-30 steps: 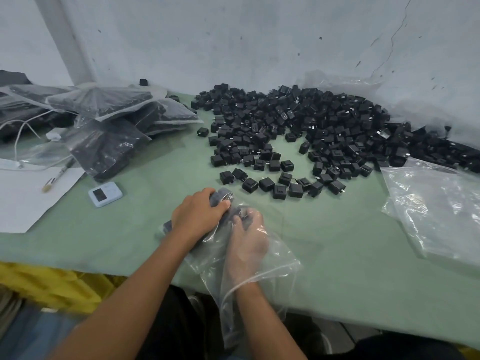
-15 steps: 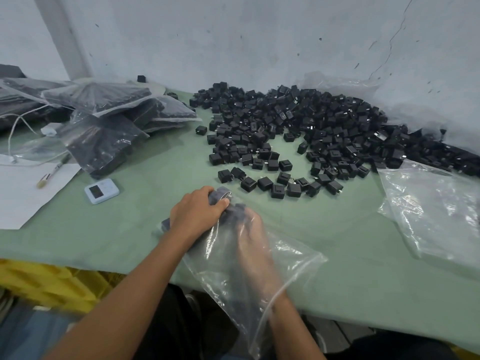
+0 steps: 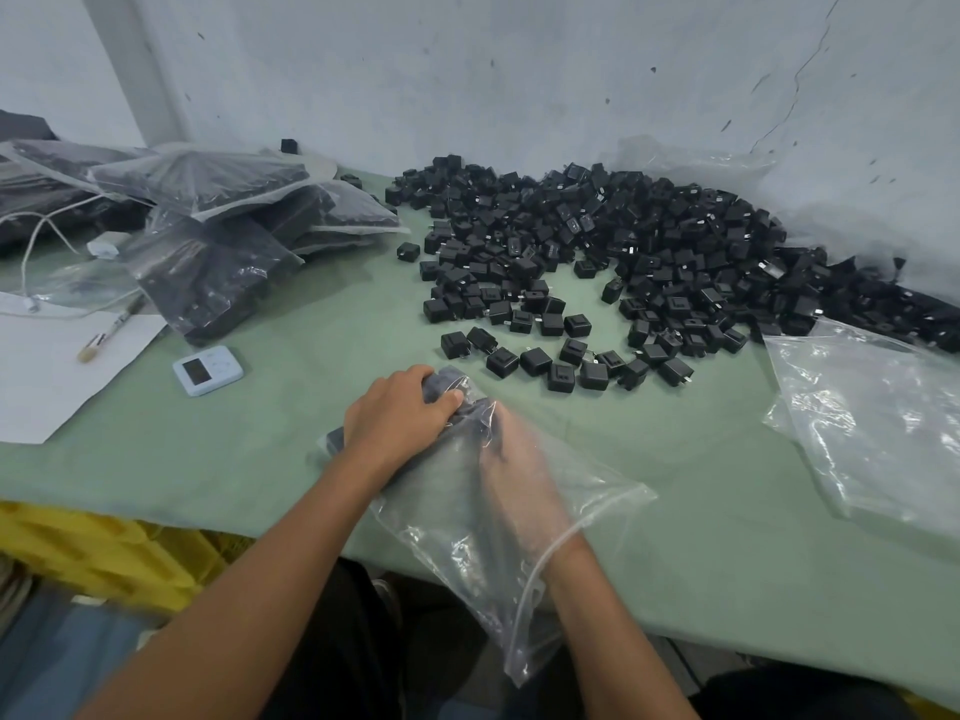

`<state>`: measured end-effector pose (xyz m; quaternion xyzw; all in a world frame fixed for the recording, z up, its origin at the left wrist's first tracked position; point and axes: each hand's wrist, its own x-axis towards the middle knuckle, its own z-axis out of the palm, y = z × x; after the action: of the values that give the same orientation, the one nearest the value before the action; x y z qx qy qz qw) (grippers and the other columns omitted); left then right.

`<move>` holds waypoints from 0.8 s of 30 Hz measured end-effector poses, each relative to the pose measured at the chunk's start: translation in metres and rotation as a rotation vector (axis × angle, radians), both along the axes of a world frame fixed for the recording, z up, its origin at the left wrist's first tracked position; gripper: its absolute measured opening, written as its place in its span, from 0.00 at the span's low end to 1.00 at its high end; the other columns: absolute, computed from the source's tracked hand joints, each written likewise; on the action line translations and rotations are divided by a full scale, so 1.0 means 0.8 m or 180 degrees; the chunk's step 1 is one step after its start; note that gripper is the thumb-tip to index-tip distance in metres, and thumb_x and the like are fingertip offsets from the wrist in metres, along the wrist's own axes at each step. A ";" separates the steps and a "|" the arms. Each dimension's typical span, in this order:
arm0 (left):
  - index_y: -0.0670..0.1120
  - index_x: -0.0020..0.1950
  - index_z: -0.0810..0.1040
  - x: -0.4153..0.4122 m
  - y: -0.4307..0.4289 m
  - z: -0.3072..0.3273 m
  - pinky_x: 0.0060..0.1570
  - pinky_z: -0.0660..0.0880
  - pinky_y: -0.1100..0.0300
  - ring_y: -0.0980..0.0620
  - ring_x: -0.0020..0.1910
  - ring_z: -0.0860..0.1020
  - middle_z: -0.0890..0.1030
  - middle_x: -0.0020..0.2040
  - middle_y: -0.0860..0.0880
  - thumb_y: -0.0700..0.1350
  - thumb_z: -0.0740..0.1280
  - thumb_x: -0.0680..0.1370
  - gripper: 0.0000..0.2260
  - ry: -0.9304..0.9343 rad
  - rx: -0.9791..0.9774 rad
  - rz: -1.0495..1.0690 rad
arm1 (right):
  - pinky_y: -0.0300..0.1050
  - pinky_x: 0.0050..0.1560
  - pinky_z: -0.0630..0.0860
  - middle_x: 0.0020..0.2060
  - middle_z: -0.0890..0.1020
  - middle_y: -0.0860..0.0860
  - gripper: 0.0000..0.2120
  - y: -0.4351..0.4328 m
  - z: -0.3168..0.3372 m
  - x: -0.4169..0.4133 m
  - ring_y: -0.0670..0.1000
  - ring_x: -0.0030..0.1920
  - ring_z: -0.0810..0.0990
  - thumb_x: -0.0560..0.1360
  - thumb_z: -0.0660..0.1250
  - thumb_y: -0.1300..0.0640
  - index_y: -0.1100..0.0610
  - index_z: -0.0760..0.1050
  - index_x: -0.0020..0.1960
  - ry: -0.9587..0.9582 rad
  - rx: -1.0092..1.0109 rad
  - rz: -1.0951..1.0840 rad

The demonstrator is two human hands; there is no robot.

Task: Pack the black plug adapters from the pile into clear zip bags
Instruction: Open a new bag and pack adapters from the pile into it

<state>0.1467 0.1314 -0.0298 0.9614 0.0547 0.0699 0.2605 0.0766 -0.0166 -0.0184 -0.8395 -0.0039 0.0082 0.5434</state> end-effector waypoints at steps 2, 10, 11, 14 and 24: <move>0.59 0.68 0.73 0.000 0.000 0.000 0.49 0.68 0.53 0.48 0.60 0.77 0.80 0.61 0.55 0.69 0.60 0.74 0.26 0.0027 -0.0016 0.0019 | 0.41 0.70 0.65 0.68 0.72 0.54 0.20 -0.002 -0.002 -0.001 0.53 0.68 0.71 0.83 0.57 0.62 0.53 0.68 0.73 -0.0016 -0.0404 0.0024; 0.59 0.68 0.73 0.000 0.000 0.002 0.50 0.69 0.53 0.48 0.62 0.76 0.80 0.62 0.55 0.69 0.60 0.75 0.26 0.0075 -0.0001 0.0030 | 0.32 0.43 0.73 0.49 0.80 0.44 0.11 -0.009 -0.011 -0.018 0.42 0.48 0.79 0.83 0.58 0.58 0.42 0.68 0.60 0.0136 0.0326 -0.0169; 0.59 0.68 0.73 0.000 0.000 0.001 0.50 0.69 0.53 0.48 0.62 0.77 0.80 0.62 0.55 0.69 0.60 0.75 0.26 0.0078 0.0004 0.0027 | 0.36 0.48 0.75 0.51 0.80 0.45 0.12 -0.010 -0.010 -0.018 0.42 0.51 0.79 0.83 0.58 0.58 0.43 0.69 0.60 0.0101 0.0338 -0.0154; 0.59 0.68 0.73 -0.001 0.000 0.002 0.52 0.69 0.52 0.48 0.62 0.76 0.79 0.63 0.55 0.69 0.60 0.75 0.25 0.0077 0.0009 0.0010 | 0.50 0.68 0.71 0.59 0.75 0.45 0.13 -0.006 -0.013 -0.019 0.46 0.63 0.73 0.84 0.57 0.57 0.47 0.71 0.66 -0.0031 0.0168 -0.0177; 0.58 0.69 0.72 0.000 -0.001 0.001 0.52 0.71 0.52 0.48 0.61 0.77 0.79 0.63 0.55 0.69 0.59 0.75 0.26 0.0058 0.0039 0.0002 | 0.42 0.59 0.74 0.53 0.78 0.44 0.10 -0.006 -0.024 -0.022 0.47 0.56 0.77 0.83 0.58 0.55 0.49 0.74 0.62 -0.0272 -0.0121 -0.0297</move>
<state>0.1463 0.1308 -0.0286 0.9636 0.0570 0.0616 0.2540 0.0594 -0.0214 -0.0375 -0.8485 0.0121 -0.0530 0.5264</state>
